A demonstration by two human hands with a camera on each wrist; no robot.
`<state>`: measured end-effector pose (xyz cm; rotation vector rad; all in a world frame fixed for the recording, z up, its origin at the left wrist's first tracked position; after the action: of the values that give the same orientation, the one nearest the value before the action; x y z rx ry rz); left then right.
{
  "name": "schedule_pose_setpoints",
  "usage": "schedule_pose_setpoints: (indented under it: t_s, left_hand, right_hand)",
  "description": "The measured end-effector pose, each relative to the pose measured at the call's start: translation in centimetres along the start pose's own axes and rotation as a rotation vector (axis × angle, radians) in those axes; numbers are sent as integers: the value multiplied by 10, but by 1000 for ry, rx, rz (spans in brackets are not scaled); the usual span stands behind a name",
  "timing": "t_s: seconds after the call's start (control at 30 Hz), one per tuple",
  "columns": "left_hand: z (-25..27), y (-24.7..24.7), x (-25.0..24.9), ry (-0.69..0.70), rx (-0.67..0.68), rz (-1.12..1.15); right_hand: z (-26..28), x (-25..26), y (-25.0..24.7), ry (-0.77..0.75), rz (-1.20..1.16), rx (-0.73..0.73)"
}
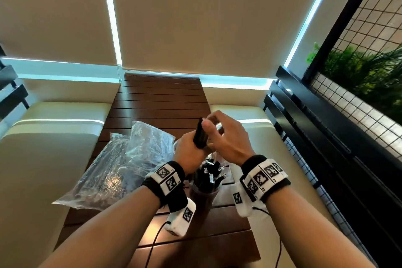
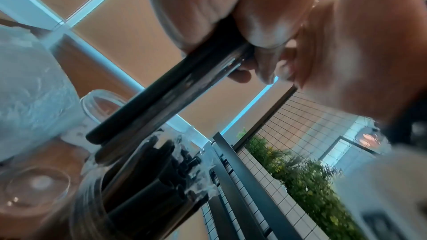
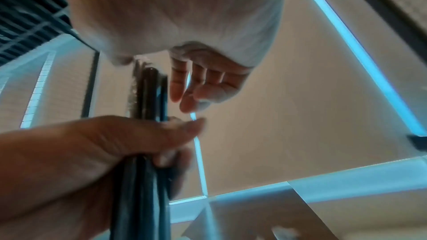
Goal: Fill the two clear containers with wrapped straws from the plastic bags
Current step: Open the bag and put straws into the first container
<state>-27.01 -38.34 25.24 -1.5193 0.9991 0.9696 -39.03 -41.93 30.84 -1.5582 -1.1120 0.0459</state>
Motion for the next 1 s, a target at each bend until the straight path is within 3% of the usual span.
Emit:
schedule_pose_setpoints:
  t_s: [0.07,0.2,0.33,0.43,0.6,1.0]
  left_hand:
    - [-3,1,5,-21,-43,90]
    - [-11,11,1,-31,-62,203]
    - [-17,20,16,-42,-70,235]
    - [-17,24,34,-59,-61,264]
    - [-14,30,54,-101,-77,315]
    - [-5,51,96,-263,-23,212]
  right_hand:
    - [13,-33,13,151,-67,11]
    - [40,-92,68,431,-318,196]
    - [59,-98,95,502,-501,357]
    - [62,-93,96,470,-365,458]
    - [70,-94,106,427,-177,351]
    - [72,-85,113,400,-113,182]
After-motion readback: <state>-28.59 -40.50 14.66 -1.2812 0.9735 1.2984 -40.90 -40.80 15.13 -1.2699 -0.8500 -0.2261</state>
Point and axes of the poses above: each hand's wrist, its own z-axis away from the middle knuckle, its own y-axis out of the palm, x = y × z, the point moved 2 cm from there along -z, towards the middle knuckle, and after that the axes turned 8 degrees about x, right-handed, at the moved point
